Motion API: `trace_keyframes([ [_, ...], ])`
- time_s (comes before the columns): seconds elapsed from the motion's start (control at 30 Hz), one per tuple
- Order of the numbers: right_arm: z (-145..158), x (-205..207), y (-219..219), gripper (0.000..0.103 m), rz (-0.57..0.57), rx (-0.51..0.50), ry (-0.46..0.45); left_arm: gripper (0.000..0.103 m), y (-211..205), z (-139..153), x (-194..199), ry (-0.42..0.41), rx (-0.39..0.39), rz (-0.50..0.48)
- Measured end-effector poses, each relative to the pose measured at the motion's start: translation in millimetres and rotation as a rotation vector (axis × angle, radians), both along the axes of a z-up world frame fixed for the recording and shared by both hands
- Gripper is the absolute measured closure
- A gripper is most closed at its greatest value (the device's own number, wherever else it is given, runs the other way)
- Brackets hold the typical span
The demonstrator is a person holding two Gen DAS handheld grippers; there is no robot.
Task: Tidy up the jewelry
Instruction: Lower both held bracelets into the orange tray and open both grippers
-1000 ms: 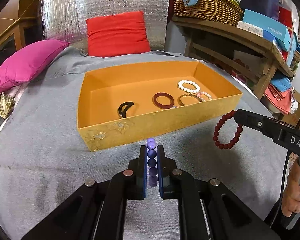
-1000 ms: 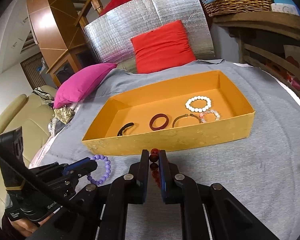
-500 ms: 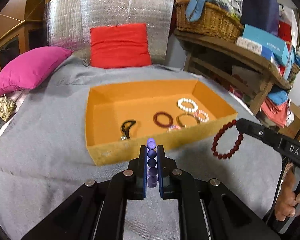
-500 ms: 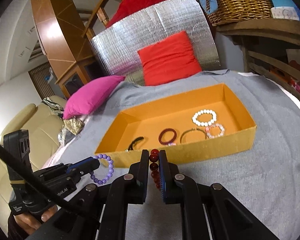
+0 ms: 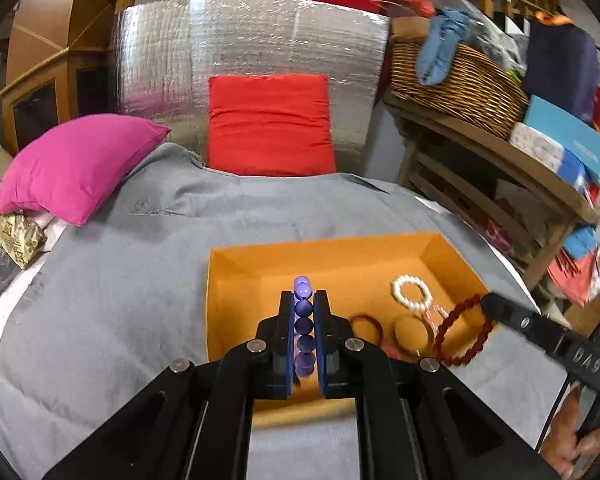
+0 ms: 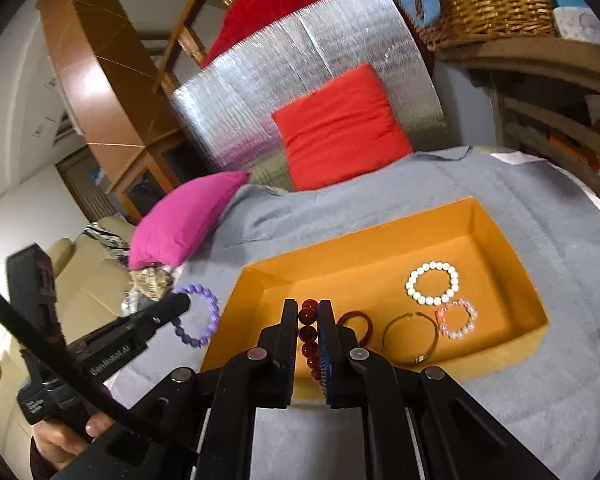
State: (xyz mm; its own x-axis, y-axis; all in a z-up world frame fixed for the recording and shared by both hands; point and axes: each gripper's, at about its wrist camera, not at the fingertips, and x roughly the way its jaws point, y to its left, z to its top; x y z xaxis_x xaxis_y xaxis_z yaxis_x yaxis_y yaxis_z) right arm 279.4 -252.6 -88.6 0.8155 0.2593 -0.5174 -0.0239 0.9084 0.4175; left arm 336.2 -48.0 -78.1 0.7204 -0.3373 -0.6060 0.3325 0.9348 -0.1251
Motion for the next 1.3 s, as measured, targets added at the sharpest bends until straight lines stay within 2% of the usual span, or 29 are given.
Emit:
trace_keyframes([
  [0.3, -16, 81, 7, 0.092, -0.020, 0.034, 0.088, 0.094, 0, -37, 56, 0.112, -0.029, 0.028],
  [0.53, -34, 116, 26, 0.092, 0.007, 0.057, 0.139, 0.094, 3, -64, 78, 0.192, -0.022, 0.048],
  [0.9, -55, 141, 45, 0.092, 0.030, 0.057, 0.186, 0.094, 0, -84, 82, 0.239, 0.051, 0.068],
  [1.3, -69, 149, 11, 0.089, -0.085, 0.088, 0.223, 0.094, -4, -92, 81, 0.243, 0.155, 0.124],
])
